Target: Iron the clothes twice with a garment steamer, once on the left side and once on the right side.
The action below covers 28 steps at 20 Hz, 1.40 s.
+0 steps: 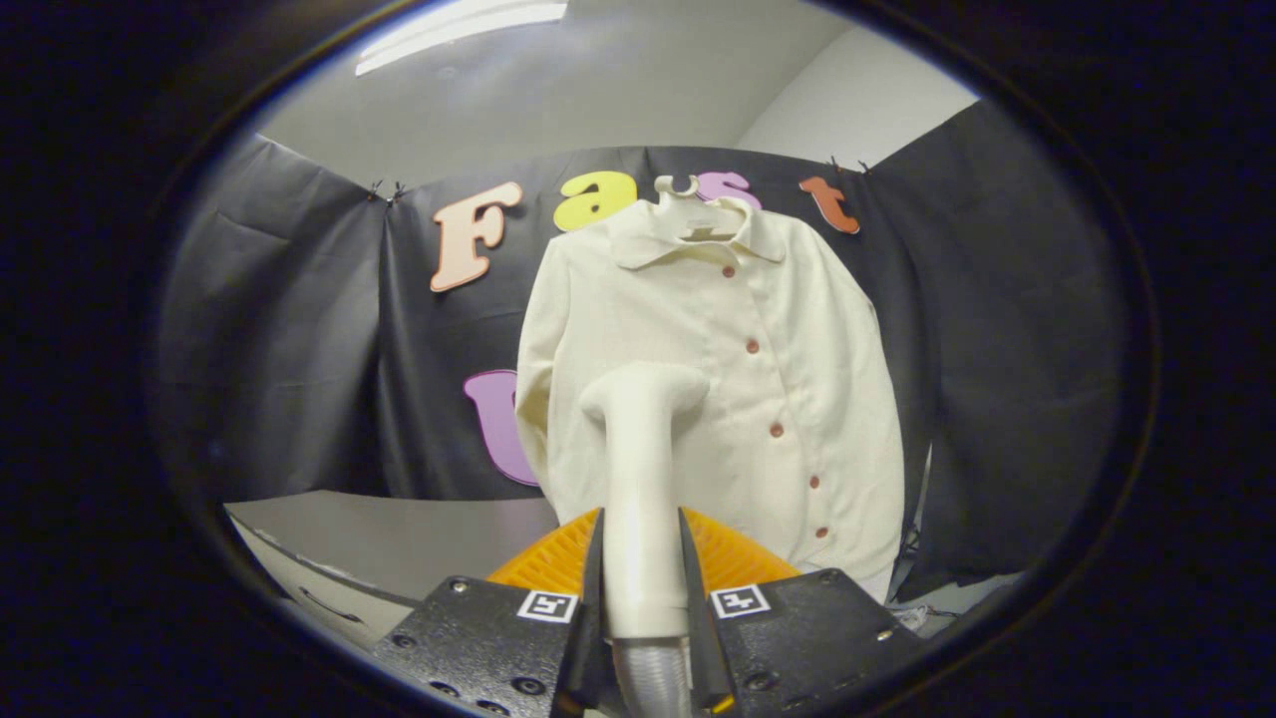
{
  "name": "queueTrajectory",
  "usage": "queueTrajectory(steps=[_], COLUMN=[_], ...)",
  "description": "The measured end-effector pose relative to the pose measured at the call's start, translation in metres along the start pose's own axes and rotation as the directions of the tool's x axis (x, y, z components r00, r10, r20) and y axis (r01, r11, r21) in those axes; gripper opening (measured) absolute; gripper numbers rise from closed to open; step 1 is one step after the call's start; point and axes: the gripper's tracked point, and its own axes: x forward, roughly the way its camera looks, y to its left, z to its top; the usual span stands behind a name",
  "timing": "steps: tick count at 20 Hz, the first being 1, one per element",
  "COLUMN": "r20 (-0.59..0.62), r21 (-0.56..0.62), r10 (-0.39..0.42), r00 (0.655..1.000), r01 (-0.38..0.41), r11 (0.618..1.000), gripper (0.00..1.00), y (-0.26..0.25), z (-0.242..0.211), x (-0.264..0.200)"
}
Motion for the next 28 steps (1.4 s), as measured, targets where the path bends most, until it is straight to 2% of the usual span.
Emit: queueTrajectory(steps=[9,21,28], r20=[-0.085,-0.208,-0.268], r21=[0.059,0.060,0.084], r10=[0.006,0.024,0.047], r00=[0.996,0.978,0.962], r01=[-0.001,-0.011,-0.026], r11=[0.998,0.998,0.996], gripper=[0.34,0.35,0.35], y=[-0.020,-0.038,-0.050], z=[-0.078,-0.172,-0.197], x=[-0.026,-0.064,-0.085])
